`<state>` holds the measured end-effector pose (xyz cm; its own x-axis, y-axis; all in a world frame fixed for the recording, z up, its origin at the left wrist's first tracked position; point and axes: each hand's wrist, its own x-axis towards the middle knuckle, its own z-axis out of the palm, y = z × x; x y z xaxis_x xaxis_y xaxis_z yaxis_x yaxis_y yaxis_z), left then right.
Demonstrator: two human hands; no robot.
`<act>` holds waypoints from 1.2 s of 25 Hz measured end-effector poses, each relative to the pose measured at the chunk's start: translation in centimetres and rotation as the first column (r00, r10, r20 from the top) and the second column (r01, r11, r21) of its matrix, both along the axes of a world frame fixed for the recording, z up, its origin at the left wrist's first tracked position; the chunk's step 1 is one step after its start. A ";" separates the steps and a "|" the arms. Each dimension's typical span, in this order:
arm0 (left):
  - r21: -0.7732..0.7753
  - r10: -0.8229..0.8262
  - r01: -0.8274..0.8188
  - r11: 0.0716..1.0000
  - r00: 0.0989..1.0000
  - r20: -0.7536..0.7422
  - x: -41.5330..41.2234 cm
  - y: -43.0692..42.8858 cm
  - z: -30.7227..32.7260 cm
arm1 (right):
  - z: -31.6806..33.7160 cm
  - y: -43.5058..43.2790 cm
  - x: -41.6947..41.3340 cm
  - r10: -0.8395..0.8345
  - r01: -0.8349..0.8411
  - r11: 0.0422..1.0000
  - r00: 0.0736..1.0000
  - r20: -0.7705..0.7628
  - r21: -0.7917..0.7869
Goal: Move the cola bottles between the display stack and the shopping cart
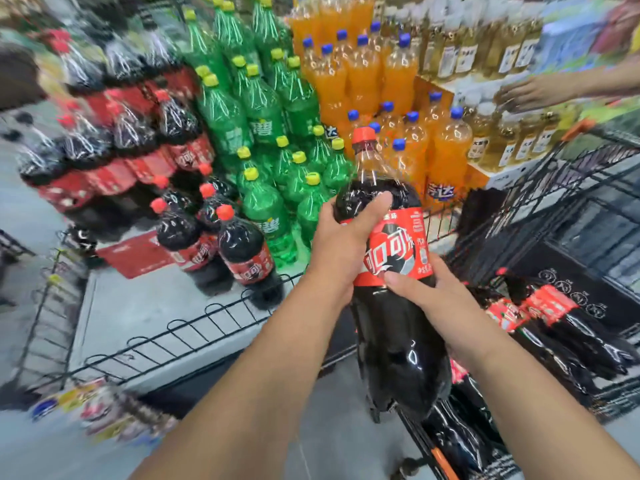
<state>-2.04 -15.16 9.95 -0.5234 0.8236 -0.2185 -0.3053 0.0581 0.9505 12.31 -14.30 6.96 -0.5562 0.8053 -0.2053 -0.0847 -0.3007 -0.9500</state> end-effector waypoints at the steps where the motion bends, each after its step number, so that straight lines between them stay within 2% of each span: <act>1: 0.012 0.023 -0.023 1.000 1.000 0.000 -1.2 -0.7 0.4 | 0.4 -0.3 -1.2 0.021 -0.021 1.000 1.000 0.007 0.005; 9: 0.086 0.127 -0.124 0.989 0.991 -0.031 -11.3 -7.3 2.9 | 2.2 -4.7 -11.9 0.144 -0.144 0.989 0.990 0.008 0.025; 19: 0.119 0.188 -0.179 0.977 0.979 -0.073 -24.9 -17.1 4.4 | 3.0 -13.3 -25.9 0.189 -0.188 0.980 0.982 -0.015 0.068; 26: 0.141 0.171 -0.155 0.978 0.979 -0.111 -30.8 -20.3 4.2 | 2.7 -15.7 -31.4 0.249 -0.241 0.962 0.968 -0.045 0.128; 30: 0.153 0.122 -0.093 0.984 0.974 -0.192 -33.2 -19.9 3.9 | 2.4 -14.2 -32.9 0.282 -0.272 0.940 0.959 -0.022 0.206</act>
<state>-35.28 -35.04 13.86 -0.6317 0.7751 0.0150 -0.1052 -0.1049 0.9889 -20.57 -28.49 9.31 -0.7687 0.6392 -0.0229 -0.0742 -0.1246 -0.9894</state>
